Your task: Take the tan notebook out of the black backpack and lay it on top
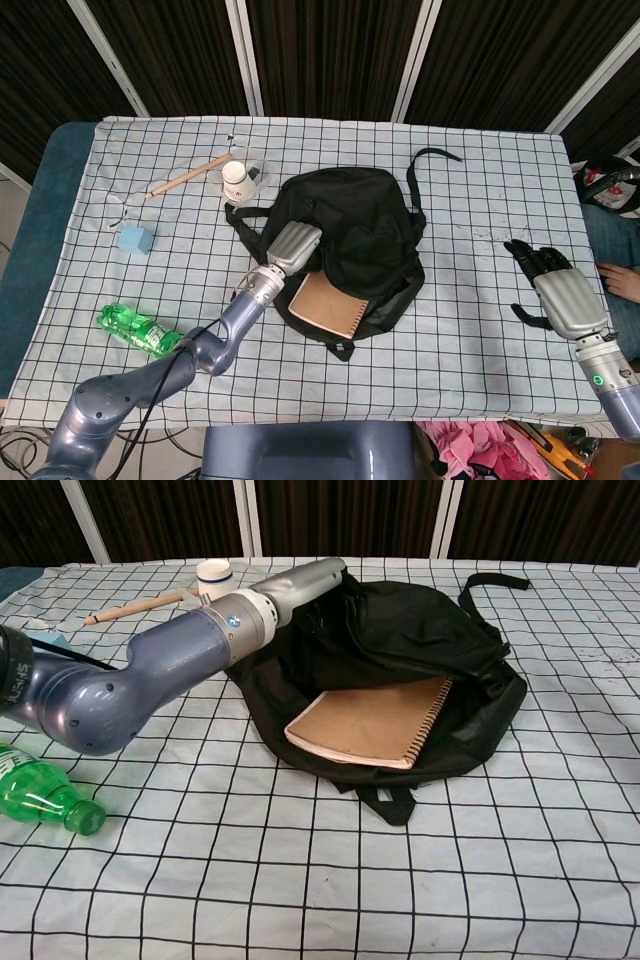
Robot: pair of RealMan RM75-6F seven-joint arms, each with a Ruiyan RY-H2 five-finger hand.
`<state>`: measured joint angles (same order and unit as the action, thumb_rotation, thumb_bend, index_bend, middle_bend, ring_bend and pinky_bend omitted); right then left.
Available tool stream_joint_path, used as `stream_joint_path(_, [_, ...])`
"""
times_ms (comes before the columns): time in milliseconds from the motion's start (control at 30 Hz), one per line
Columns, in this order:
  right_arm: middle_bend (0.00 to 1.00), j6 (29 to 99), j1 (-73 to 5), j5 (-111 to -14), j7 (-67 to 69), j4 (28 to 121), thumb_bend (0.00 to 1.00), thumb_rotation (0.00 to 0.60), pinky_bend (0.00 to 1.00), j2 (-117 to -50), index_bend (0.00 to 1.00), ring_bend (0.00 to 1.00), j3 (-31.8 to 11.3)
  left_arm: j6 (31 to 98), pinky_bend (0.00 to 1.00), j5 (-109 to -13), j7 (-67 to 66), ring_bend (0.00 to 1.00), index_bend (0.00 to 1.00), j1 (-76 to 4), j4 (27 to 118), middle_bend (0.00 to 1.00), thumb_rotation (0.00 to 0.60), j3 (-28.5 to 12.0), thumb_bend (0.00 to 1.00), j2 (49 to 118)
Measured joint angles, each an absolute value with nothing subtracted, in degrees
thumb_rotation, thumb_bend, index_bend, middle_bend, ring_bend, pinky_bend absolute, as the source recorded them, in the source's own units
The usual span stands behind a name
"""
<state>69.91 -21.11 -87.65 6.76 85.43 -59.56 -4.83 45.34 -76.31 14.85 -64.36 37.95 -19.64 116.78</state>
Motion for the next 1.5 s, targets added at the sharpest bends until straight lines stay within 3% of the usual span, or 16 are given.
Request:
stream_joint_path(333, [0.10,67.4,-23.1,-91.4,5.2,88.0,0.23,0.600,0.13,-60.0,0.01,0.21,-3.0,40.1,0.23,-68.5,22.7,0.34,0.69,-65.2,32.8,0.71,0.600,-25.5,0.48,117.0])
stream_joint_path(500, [0.15,66.1,-24.9,-93.4,4.6,89.1,0.23,0.600,0.15,-61.4,0.05,0.24,-2.6,34.1,0.23,-64.0,25.4,0.34,0.69,-65.3,31.2,0.71,0.600,-28.0,0.47,116.9])
stream_joint_path(1033, [0.20,60.6,-33.3,-97.9,3.7,87.9,0.23,0.600,0.19,-72.6,0.13,0.28,-3.2,27.3,0.23,-59.9,29.7,0.34,0.69,-67.4,25.2,0.70,0.600,-30.0,0.47,118.7])
stream_joint_path(1500, [0.20,58.8,-38.5,-97.9,2.7,73.5,0.19,0.600,0.19,-85.0,0.13,0.27,-4.4,28.8,0.23,-61.2,31.4,0.33,0.69,-68.4,27.7,0.70,0.600,-29.5,0.47,119.0])
